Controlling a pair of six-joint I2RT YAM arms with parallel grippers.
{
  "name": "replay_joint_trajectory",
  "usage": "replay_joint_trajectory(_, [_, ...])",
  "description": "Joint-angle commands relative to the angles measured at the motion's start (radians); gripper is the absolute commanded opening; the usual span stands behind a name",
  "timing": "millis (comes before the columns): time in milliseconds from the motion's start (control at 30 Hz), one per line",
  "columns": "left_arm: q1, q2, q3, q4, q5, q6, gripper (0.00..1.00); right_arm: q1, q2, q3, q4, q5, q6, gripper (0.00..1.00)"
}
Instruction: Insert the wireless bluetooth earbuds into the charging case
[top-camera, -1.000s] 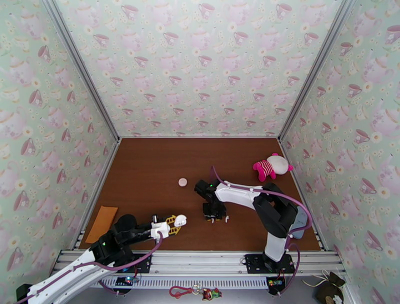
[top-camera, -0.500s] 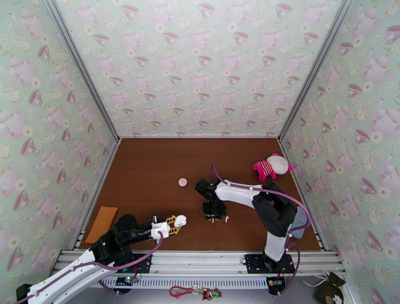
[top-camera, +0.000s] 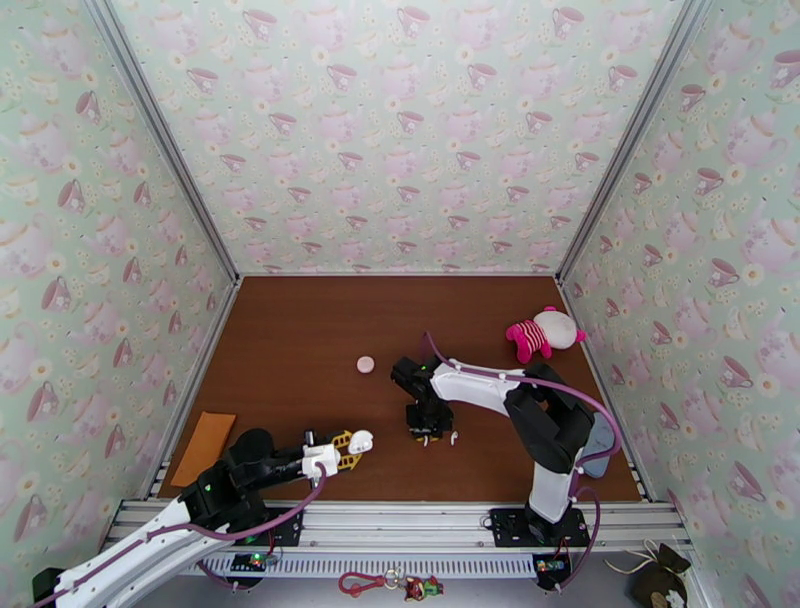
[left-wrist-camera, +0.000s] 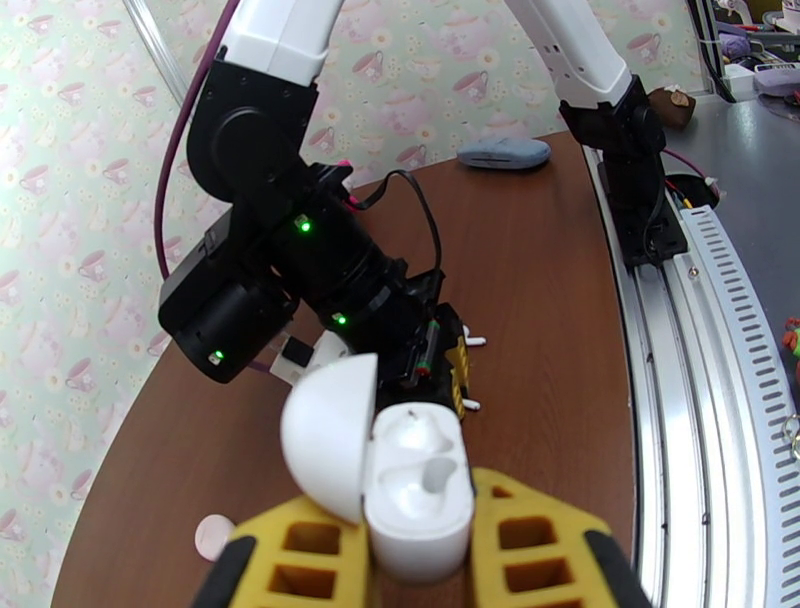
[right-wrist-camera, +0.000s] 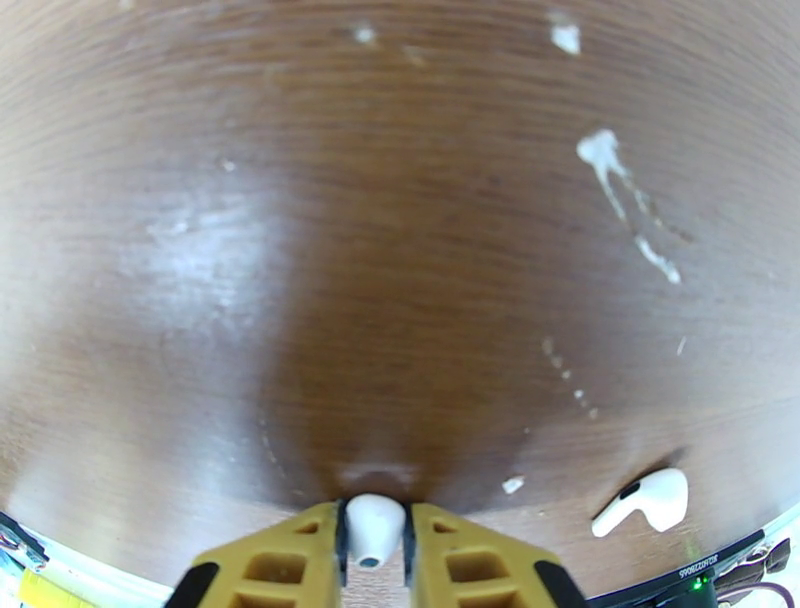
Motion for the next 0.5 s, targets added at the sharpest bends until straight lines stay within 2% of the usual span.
replay_joint_trajectory(0, [-0.005,-0.005,-0.015,0.006,0.005,0.016,0.00,-0.002,-0.023,0.018,0.007,-0.009,-0.018,0.22])
replay_joint_trajectory(467, [-0.006,-0.003,-0.017,0.005,0.006,0.017,0.00,0.030,-0.095,0.021,-0.023,0.058,-0.007,0.20])
